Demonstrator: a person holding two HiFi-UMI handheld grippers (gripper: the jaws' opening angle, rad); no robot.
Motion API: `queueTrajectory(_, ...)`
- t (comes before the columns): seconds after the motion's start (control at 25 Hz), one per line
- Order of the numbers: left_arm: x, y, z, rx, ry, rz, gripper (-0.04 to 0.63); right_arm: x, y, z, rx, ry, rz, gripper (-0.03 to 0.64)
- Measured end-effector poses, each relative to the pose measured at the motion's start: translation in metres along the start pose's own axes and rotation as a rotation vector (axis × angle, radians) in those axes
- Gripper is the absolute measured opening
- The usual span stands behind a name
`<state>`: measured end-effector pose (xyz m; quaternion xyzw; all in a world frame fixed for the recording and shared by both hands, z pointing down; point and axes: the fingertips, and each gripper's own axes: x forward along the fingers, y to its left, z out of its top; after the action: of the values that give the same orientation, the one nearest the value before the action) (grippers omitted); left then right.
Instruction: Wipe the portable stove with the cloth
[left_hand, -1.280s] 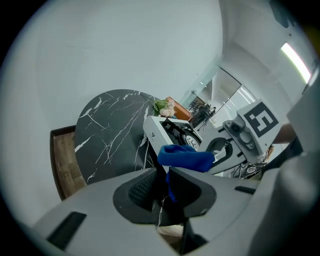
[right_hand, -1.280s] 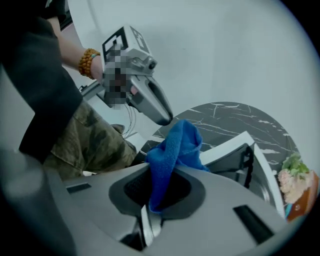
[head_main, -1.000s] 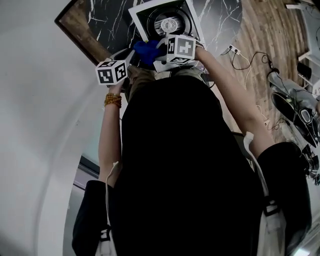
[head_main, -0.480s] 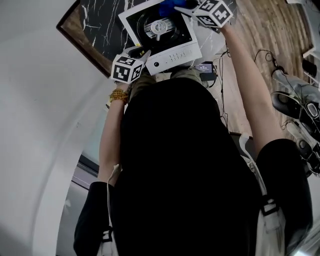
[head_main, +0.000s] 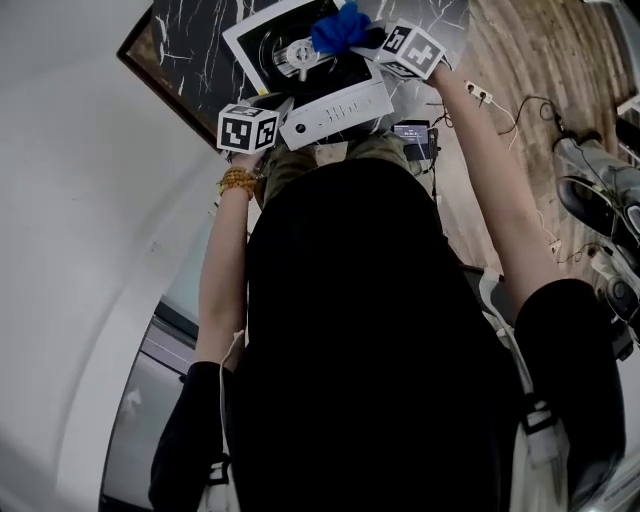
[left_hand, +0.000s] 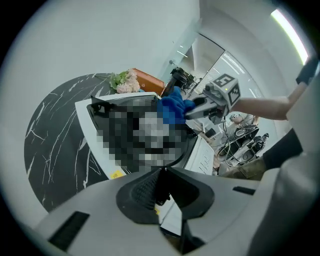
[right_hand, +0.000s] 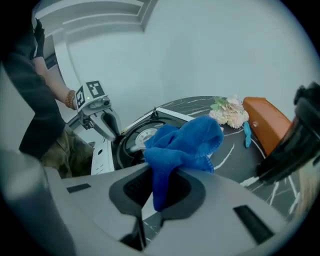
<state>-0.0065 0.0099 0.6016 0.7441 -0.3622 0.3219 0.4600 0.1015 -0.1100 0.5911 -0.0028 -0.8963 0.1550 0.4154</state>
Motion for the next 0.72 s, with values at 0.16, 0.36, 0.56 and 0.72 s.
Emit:
queueTrajectory(0.16, 0.001, -0.001, -0.002, 0.048, 0.01, 0.036, 0.043, -0.014, 0.028, -0.032, 0.124, -0.086, -0.034, 0.025)
queueTrajectory(0.36, 0.008, -0.006, -0.001, 0.142, 0.039, 0.011, 0.043, -0.037, 0.052, -0.076, 0.281, -0.134, -0.251, 0.025)
queueTrajectory(0.56, -0.001, 0.003, -0.004, 0.121, -0.029, -0.058, 0.044, -0.015, 0.091, -0.082, 0.086, 0.051, -0.462, 0.025)
queueTrajectory(0.72, 0.003, -0.003, -0.006, 0.212, -0.044, -0.142, 0.054, -0.003, 0.106, -0.082, 0.228, 0.108, -0.662, 0.025)
